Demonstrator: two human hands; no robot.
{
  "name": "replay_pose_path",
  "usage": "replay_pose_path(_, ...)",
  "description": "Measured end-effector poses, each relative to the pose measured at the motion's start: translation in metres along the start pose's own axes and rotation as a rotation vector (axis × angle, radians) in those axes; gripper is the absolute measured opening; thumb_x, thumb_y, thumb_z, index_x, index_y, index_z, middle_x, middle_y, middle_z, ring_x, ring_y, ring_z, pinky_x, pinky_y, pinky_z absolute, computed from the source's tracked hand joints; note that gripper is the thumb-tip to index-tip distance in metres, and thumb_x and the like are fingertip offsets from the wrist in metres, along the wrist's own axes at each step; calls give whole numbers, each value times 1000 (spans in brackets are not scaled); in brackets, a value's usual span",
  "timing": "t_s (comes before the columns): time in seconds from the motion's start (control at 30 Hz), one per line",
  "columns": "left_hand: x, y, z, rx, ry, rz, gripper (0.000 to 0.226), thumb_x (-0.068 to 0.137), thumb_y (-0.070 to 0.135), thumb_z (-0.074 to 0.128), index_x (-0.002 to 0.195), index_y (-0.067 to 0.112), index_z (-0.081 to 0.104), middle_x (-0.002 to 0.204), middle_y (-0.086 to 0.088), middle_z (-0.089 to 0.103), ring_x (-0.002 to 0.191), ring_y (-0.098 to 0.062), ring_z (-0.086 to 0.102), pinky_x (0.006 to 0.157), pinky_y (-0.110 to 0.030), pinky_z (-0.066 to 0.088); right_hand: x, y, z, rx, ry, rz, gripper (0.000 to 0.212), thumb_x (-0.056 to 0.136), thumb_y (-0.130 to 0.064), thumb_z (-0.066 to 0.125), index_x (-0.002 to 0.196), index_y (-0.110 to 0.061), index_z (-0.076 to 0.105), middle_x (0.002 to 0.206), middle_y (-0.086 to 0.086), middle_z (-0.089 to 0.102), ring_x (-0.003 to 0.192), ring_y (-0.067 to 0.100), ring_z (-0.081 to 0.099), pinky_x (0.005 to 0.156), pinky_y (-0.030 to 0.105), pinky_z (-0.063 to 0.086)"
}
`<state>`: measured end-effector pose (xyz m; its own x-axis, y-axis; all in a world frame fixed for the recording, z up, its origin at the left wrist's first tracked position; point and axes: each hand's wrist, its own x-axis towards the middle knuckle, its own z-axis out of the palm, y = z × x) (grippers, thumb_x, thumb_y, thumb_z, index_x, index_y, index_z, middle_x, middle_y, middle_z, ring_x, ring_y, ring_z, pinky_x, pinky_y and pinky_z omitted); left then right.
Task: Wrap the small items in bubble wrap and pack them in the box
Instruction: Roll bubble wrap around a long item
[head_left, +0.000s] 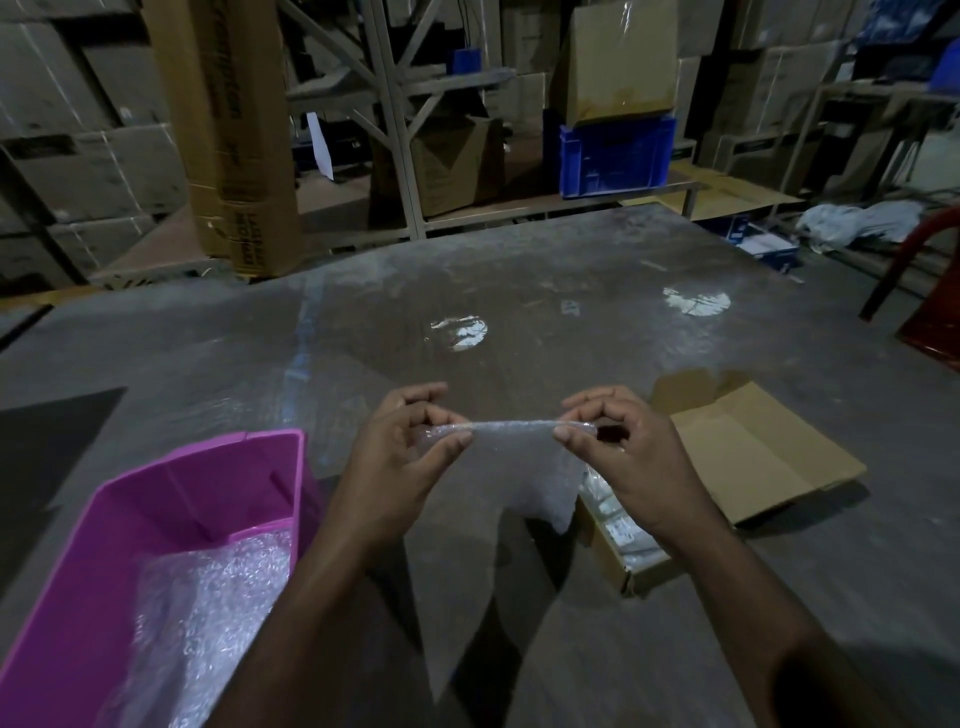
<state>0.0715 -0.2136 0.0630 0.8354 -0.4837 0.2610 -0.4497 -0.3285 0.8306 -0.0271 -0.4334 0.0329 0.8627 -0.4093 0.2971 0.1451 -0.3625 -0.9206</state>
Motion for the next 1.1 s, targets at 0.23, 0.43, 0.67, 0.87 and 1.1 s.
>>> replay_pose_path(0.23, 0, -9, 4, -193, 31, -94, 18, 97, 27, 65, 101, 36, 50, 80, -4, 64, 74, -18, 64, 68, -37, 53, -1, 2, 7, 204, -30, 74, 22, 99, -13, 62, 101, -33, 69, 83, -17, 67, 83, 2, 64, 74, 23, 51)
replay_pose_path(0.43, -1, -5, 6, -180, -84, -45, 31, 104, 4, 50, 104, 25, 72, 103, 13, 73, 84, -2, 62, 74, -16, 47, 0, -3, 7, 286, -91, 140, 20, 101, -10, 57, 108, -22, 73, 105, -12, 75, 97, 3, 69, 79, 18, 52)
replay_pose_path(0.67, -3, 5, 5, -338, -73, -151, 30, 82, 18, 78, 112, 17, 75, 105, 6, 78, 94, -13, 75, 77, -24, 60, 1, 4, 4, 282, -108, 156, 28, 88, -11, 76, 114, -23, 72, 109, -3, 76, 101, 13, 73, 78, 24, 58)
replay_pose_path(0.87, 0, -3, 9, -266, 1, -147, 18, 80, 10, 82, 96, 18, 79, 90, -4, 79, 83, -23, 75, 77, -41, 61, 2, 7, 8, 47, -65, 80, 12, 91, -20, 73, 102, -26, 74, 100, -10, 68, 93, 3, 66, 73, 15, 51)
replay_pose_path(1.1, 2, -5, 6, -46, 48, -6, 13, 81, 19, 82, 80, 30, 76, 116, 7, 61, 106, 3, 59, 84, -20, 52, 2, 2, 5, -76, -99, 7, 8, 97, -26, 65, 99, -22, 72, 106, -7, 58, 100, 4, 60, 76, 11, 48)
